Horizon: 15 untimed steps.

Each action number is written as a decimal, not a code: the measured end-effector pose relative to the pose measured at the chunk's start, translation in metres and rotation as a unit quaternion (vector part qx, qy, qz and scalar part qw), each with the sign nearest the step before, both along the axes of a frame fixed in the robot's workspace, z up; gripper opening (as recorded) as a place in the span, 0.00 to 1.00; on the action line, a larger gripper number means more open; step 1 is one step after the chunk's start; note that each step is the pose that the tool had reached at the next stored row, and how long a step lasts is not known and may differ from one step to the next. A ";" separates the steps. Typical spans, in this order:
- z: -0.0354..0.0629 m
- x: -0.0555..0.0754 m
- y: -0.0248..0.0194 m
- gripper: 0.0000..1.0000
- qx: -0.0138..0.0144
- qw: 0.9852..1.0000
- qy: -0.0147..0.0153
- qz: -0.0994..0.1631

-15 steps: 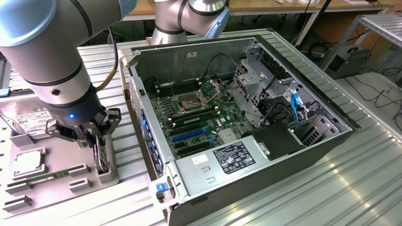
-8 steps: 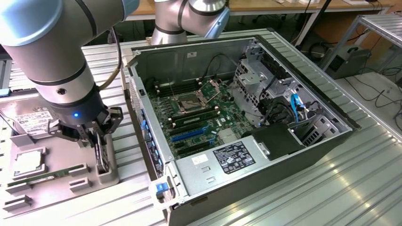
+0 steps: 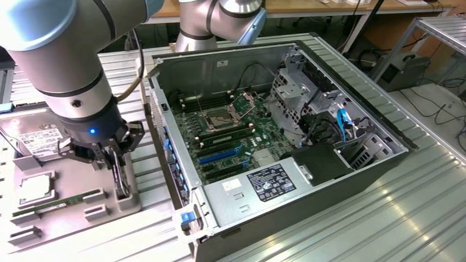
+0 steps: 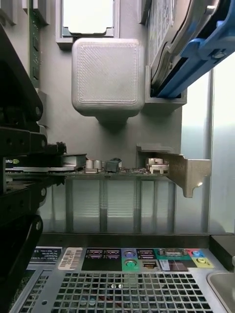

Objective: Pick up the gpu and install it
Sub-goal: 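Pick up the gpu and move the gpu toward the slot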

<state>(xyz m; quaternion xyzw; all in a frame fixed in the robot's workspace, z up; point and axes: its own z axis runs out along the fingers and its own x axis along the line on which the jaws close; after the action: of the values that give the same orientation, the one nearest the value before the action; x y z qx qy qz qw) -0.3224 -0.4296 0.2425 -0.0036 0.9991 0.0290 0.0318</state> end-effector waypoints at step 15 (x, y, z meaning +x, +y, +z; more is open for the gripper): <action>0.0478 0.000 0.0000 0.26 0.000 1.000 0.006 0.003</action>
<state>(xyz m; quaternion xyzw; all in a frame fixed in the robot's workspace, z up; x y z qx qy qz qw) -0.3224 -0.4297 0.2903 -0.0062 0.9992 0.0291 0.0261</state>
